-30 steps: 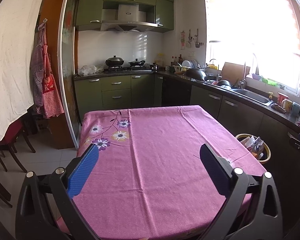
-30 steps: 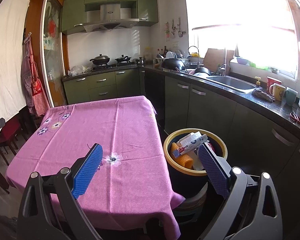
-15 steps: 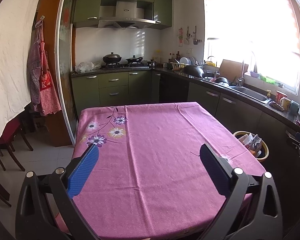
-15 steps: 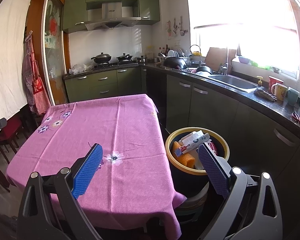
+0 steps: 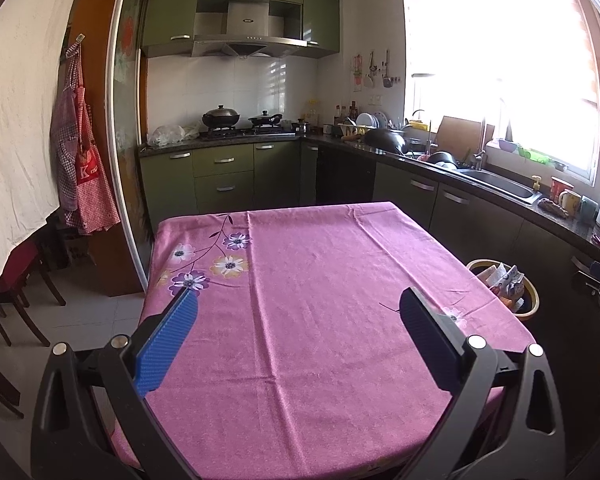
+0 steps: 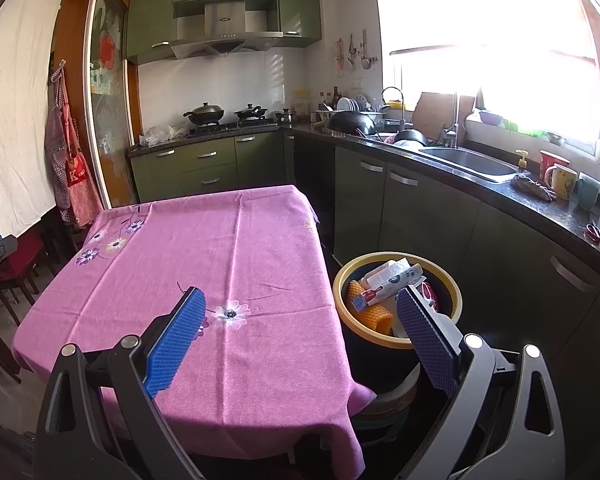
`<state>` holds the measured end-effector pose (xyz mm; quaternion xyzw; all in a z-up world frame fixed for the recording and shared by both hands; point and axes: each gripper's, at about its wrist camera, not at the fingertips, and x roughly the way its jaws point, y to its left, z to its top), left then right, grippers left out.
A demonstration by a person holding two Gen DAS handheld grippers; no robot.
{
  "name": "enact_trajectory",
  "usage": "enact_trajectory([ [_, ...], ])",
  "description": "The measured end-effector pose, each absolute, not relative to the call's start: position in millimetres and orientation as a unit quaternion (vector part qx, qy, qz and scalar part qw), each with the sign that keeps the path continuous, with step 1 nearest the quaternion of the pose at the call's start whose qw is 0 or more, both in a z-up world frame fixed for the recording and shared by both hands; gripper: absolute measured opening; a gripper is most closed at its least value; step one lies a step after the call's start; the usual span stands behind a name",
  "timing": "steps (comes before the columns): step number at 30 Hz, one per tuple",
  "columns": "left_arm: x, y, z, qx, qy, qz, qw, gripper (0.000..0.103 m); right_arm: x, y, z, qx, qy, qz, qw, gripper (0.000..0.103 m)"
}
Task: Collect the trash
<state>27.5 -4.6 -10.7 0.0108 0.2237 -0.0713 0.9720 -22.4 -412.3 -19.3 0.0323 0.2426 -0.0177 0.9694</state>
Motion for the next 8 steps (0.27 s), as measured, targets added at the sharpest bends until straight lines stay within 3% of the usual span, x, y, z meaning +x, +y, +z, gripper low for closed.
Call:
enact_trajectory([
  [8, 55.9, 5.3, -22.1, 0.005, 0.258, -0.057, 0.965, 0.096, -10.3, -409.7, -23.1, 0.028, 0.251, -0.018, 0.967, 0.095],
])
